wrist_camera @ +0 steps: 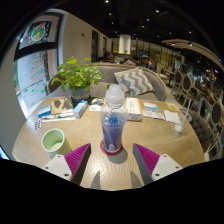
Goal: Pour water
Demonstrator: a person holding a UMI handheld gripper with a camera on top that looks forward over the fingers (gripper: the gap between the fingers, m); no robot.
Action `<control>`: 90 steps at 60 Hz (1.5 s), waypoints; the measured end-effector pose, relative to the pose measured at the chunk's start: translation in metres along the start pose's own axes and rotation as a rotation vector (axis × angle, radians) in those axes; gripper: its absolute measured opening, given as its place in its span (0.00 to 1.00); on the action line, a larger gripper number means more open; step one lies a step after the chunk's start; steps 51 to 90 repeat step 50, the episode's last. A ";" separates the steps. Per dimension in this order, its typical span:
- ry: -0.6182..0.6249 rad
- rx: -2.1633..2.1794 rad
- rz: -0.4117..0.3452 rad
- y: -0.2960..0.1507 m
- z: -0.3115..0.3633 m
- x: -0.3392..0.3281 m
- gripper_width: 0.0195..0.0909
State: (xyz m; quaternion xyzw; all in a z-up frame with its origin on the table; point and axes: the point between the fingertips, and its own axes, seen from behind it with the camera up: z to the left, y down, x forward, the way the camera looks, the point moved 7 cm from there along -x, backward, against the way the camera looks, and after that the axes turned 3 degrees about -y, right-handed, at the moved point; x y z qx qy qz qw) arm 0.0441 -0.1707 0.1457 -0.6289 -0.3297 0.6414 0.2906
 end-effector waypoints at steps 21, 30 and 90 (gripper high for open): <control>0.066 -0.025 -0.028 -0.005 0.038 -0.138 0.92; 0.079 -0.013 -0.039 -0.001 0.041 -0.158 0.92; 0.099 -0.015 -0.018 0.010 0.035 -0.161 0.92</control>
